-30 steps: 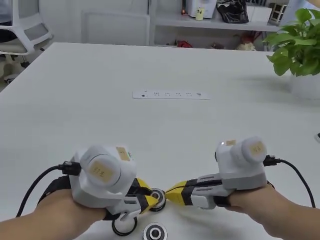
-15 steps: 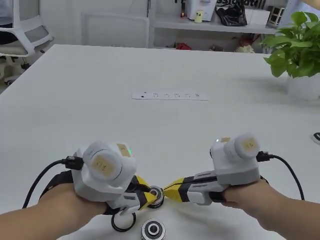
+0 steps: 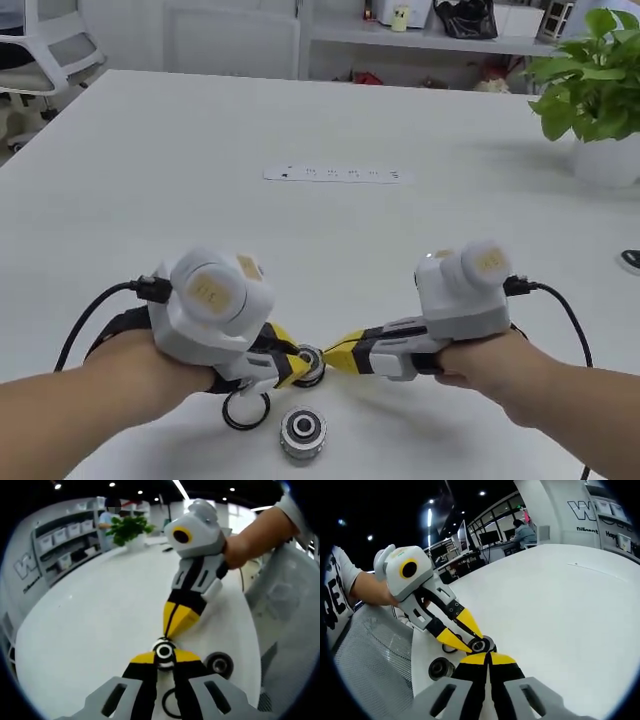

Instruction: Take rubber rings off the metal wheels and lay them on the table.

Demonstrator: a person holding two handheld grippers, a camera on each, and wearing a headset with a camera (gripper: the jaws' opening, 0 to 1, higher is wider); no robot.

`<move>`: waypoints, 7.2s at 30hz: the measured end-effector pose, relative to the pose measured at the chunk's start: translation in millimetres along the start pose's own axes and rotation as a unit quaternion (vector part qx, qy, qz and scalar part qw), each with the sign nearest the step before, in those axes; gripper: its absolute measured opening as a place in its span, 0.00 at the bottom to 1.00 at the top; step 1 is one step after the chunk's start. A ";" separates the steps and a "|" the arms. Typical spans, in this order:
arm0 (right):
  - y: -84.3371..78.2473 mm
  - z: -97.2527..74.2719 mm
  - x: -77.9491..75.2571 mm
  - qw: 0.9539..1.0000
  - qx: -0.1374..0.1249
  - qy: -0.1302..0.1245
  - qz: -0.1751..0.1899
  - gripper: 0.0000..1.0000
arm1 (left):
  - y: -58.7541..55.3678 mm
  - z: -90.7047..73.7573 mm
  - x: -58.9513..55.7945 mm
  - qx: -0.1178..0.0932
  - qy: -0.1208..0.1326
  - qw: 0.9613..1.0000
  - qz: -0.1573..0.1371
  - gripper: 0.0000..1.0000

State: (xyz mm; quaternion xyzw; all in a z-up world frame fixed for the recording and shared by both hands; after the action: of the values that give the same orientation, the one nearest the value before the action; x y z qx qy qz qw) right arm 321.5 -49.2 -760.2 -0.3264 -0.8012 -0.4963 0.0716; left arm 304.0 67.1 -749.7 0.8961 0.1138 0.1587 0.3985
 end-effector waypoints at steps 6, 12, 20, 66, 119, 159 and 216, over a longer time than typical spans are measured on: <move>0.5 -0.1 0.2 1.000 0.001 -0.003 -0.003 0.00 | 0.4 0.3 0.0 0.002 0.001 1.000 -0.002 0.11; 0.4 0.2 0.5 1.000 0.000 -0.005 0.000 0.00 | 0.4 0.2 -0.2 0.003 0.003 1.000 -0.004 0.11; 0.8 0.2 0.9 1.000 0.002 -0.011 0.000 0.00 | 0.6 0.2 0.3 0.003 0.003 1.000 -0.008 0.11; 1.6 -0.6 4.6 0.999 -0.011 -0.012 0.038 0.00 | 2.5 0.4 -0.8 0.016 0.010 1.000 -0.014 0.10; 5.3 5.1 19.3 0.999 -0.016 0.025 0.040 0.00 | 4.5 1.2 -4.0 0.024 0.015 1.000 -0.014 0.11; 9.1 -4.3 8.2 0.998 -0.032 0.004 0.057 0.00 | 9.3 -8.1 -8.6 -0.002 0.003 1.000 0.010 0.19; 19.4 -9.4 25.3 0.995 -0.048 0.031 0.083 0.00 | 13.6 -72.7 -9.9 -0.066 0.004 0.997 -0.026 0.55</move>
State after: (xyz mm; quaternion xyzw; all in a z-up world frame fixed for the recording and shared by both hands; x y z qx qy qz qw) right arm 311.4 -40.0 -729.9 -0.3790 -0.7445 -0.5361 0.1213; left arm 268.7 104.2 -695.5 0.8640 0.1280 0.1587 0.4604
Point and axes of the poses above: the centre of the closed fingertips' face, and the gripper's own axes: z roughly forward along the fingers, x roughly to its left, y roughly out of its top, the point moved 7 cm from there along -z, roughly backward along the fingers, and after that the axes turned 9 degrees about z, right-handed, at the moved point
